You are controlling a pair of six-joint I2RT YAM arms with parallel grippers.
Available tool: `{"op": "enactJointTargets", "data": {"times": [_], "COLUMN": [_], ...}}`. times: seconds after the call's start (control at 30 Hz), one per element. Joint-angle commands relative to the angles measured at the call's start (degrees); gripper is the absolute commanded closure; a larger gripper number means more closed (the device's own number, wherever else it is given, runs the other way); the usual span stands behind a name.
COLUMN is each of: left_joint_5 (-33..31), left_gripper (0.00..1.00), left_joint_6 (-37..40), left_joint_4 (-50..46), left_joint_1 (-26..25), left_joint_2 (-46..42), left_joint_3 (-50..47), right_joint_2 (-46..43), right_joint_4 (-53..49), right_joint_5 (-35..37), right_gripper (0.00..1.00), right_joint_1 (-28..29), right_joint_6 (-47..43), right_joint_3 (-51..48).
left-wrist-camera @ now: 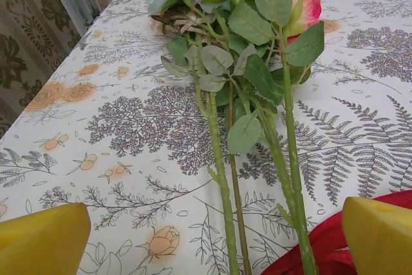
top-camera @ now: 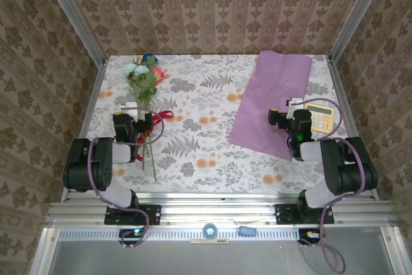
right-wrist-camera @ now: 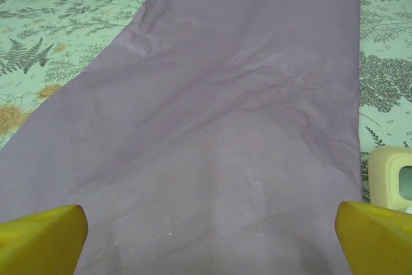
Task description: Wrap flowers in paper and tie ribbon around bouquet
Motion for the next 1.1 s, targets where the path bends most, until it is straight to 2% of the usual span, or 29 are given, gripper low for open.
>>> {"op": "enactJointTargets", "data": {"times": [0.0, 0.73, 0.93, 1.0, 1.07], "left_joint_5": [0.96, 0.63, -6.58, -7.80, -10.38], "left_gripper": [0.00, 0.00, 0.00, 0.00, 0.00], "left_joint_6": [0.57, -0.06, -2.42, -0.92, 1.86], "left_joint_4": [0.16, 1.05, 14.41, 17.87, 16.89], "left_joint_1": [0.27, 0.57, 0.44, -0.93, -3.71], "left_joint_2": [-0.25, -0.33, -0.17, -0.53, -3.12], "left_joint_3": [1.20, 0.66, -6.49, -8.13, -8.39], "right_joint_2": [0.26, 0.20, -4.35, -6.39, -8.78], "right_joint_4": [0.68, 0.96, -1.04, -1.47, -2.19], "right_joint_5": [-0.40, -0.74, -0.02, 0.55, 1.63], "right_gripper": [0.00, 0.00, 0.00, 0.00, 0.00], "right_joint_1": [-0.21, -0.24, 0.19, 0.33, 0.38], "right_joint_6": [-1.16, -1.29, -1.67, -1.61, -1.36], "right_joint_3": [0.99, 0.80, -0.08, -0.80, -1.43]}}
